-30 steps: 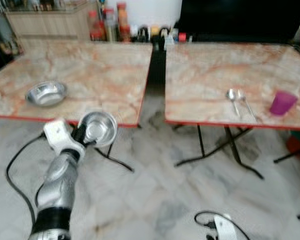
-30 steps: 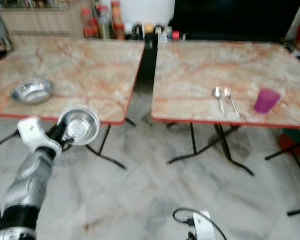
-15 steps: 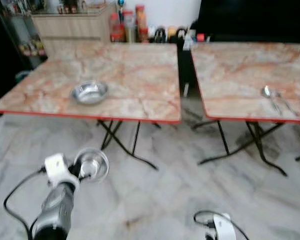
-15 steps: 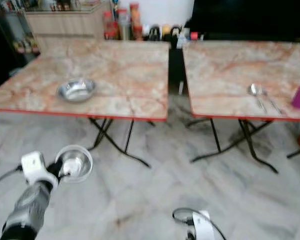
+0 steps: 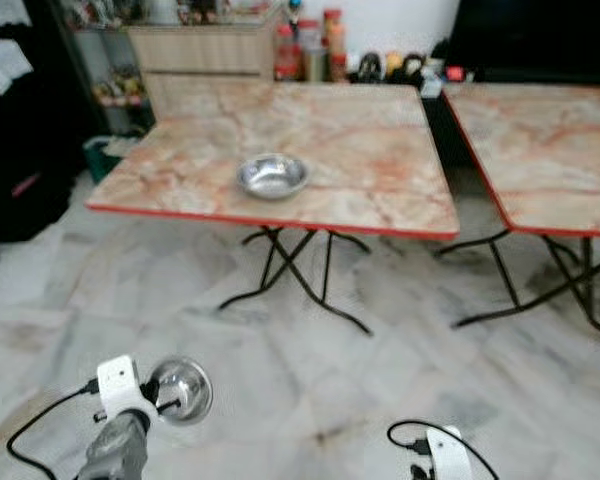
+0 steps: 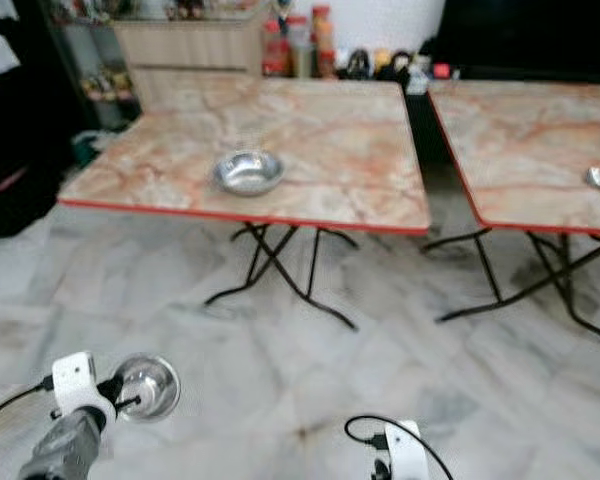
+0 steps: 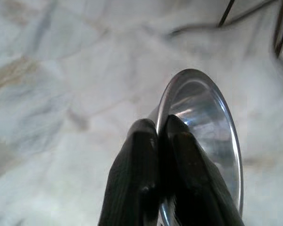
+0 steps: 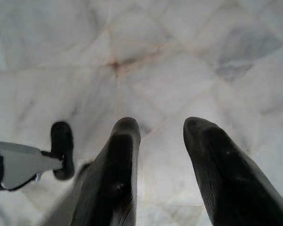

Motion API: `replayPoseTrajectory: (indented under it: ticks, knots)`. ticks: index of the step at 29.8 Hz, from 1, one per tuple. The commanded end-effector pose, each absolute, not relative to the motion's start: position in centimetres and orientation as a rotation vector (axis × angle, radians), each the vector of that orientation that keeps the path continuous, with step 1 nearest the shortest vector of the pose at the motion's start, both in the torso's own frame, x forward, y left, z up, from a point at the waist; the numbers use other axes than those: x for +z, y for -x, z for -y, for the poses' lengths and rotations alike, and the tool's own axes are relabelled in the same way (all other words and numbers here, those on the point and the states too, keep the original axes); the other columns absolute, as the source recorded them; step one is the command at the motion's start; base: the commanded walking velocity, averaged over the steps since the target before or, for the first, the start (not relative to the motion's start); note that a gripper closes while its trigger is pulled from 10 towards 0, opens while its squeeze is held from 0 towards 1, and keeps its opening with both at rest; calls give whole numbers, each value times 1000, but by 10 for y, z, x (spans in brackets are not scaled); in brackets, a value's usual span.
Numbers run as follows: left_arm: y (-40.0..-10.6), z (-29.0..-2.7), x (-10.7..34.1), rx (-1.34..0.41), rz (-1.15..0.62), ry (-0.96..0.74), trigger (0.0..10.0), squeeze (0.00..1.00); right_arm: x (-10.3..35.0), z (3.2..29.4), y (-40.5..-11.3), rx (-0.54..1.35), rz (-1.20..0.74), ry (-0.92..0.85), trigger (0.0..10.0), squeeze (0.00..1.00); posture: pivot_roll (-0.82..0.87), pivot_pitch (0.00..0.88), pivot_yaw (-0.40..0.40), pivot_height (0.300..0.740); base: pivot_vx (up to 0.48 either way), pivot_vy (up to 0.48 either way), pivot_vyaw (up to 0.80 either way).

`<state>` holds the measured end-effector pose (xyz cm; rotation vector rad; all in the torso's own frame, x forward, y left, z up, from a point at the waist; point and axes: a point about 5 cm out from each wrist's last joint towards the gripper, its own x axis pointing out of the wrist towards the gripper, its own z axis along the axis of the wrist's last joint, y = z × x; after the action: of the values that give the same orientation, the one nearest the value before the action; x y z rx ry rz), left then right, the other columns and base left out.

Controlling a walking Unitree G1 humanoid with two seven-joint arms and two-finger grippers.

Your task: Setting the table

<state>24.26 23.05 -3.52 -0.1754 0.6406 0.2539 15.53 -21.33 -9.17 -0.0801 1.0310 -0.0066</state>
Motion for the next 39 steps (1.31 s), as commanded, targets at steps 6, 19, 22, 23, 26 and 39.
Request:
replayPoseTrajectory:
  ticks: [6, 19, 22, 23, 26, 39]
  knots:
    - [-198, -228, -68, 250, -856, 108, 10000, 0, -90, 210, -162, -16, -1011, 60, 10000, 0, 40, 0, 27, 740, 0, 0, 0]
    - [-199, -216, -71, 211, -873, 110, 10000, 0, -89, 211, -163, -7, -1015, 60, 10000, 0, 44, 0, 21, 740, 109, 0, 0]
    - [-202, -212, -70, 184, -879, 85, 10000, 0, -89, 211, -164, -15, -1013, 58, 10000, 0, 35, 0, 29, 740, 320, 0, 0]
    - [-202, -212, -70, 184, -879, 85, 10000, 0, -89, 211, -164, -15, -1013, 58, 10000, 0, 35, 0, 29, 740, 337, 0, 0]
    - [-203, -211, -70, 181, -879, 82, 10000, 0, -88, 211, -165, -13, -1012, 59, 10000, 0, 33, 0, 29, 740, 364, 0, 0]
    - [-202, -208, -71, 175, -891, 74, 10000, 0, -89, 211, -163, -10, -1019, 68, 10000, 0, 30, 0, 38, 740, 465, 0, 0]
